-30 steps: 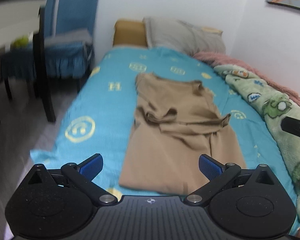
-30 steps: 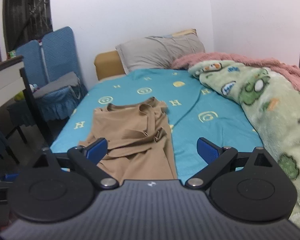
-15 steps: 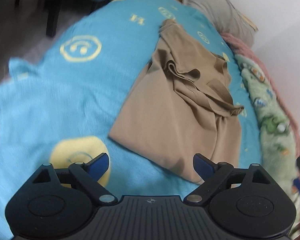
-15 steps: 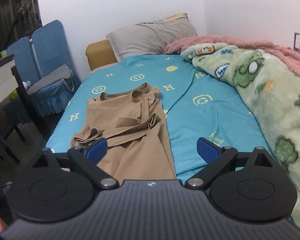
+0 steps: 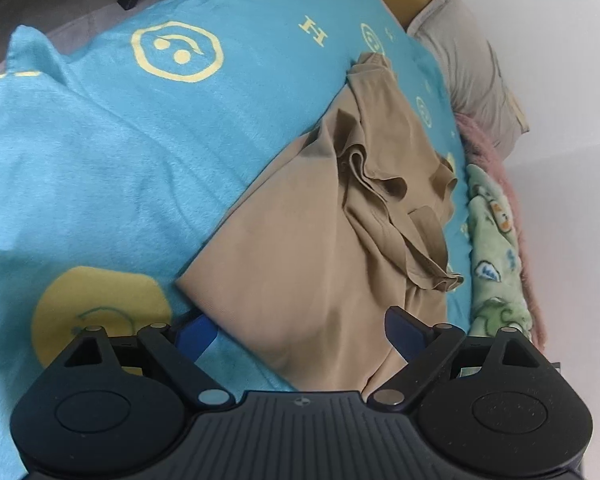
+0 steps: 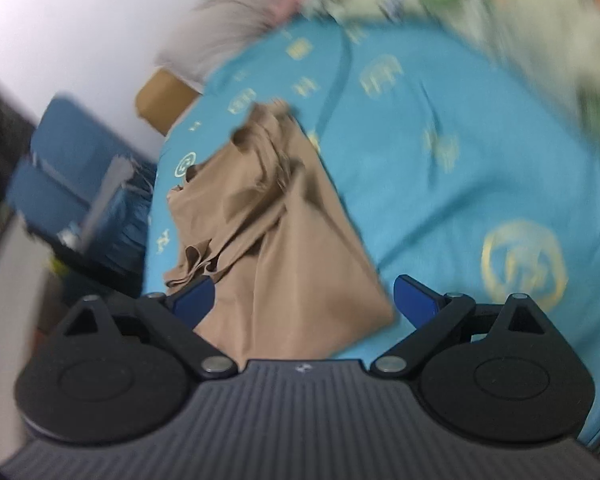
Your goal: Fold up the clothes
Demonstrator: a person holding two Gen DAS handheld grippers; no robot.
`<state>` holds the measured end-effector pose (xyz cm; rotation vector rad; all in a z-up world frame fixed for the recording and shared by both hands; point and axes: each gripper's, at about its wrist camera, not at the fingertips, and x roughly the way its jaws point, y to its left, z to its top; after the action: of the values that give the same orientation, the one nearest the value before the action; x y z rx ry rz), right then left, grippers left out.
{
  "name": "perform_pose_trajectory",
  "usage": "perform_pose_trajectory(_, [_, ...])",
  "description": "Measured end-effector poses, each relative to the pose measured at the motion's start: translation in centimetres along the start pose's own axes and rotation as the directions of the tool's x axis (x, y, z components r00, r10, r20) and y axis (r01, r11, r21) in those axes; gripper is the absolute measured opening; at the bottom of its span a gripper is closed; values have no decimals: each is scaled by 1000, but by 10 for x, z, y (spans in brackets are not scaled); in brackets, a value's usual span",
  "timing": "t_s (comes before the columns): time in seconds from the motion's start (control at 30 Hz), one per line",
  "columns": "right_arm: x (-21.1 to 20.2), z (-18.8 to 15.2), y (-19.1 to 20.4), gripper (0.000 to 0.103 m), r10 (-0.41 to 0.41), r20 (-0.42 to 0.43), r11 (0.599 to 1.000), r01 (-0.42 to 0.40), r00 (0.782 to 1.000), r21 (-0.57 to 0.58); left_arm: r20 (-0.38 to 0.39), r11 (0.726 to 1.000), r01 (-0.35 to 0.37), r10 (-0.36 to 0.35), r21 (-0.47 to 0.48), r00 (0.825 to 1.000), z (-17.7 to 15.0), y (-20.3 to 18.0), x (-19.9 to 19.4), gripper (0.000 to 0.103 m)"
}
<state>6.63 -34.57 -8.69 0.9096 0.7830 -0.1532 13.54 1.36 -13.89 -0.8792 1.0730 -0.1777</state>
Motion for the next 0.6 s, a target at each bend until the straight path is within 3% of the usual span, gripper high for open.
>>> perform_pose_trajectory(0.17, [26,-8,-33,98,41,-114,960,-8,993,280,18,998,43,-42,-42,999,3,10,3,72])
perform_pose_trajectory(0.4, [60,-32,-21,98,189,-191,921,-107,963,376,30,996,41,-39,-73,999,9,20,11,18])
perform_pose_trajectory(0.5, [70,-36,-17,97,207,-206,911,-112,956,396,43,991,84,-79,-106,996,11,25,8,8])
perform_pose_trajectory(0.6, [70,-38,-19,92,195,-168,909,-113,966,401,83,983,152,-145,-98,986,11,22,-3,8])
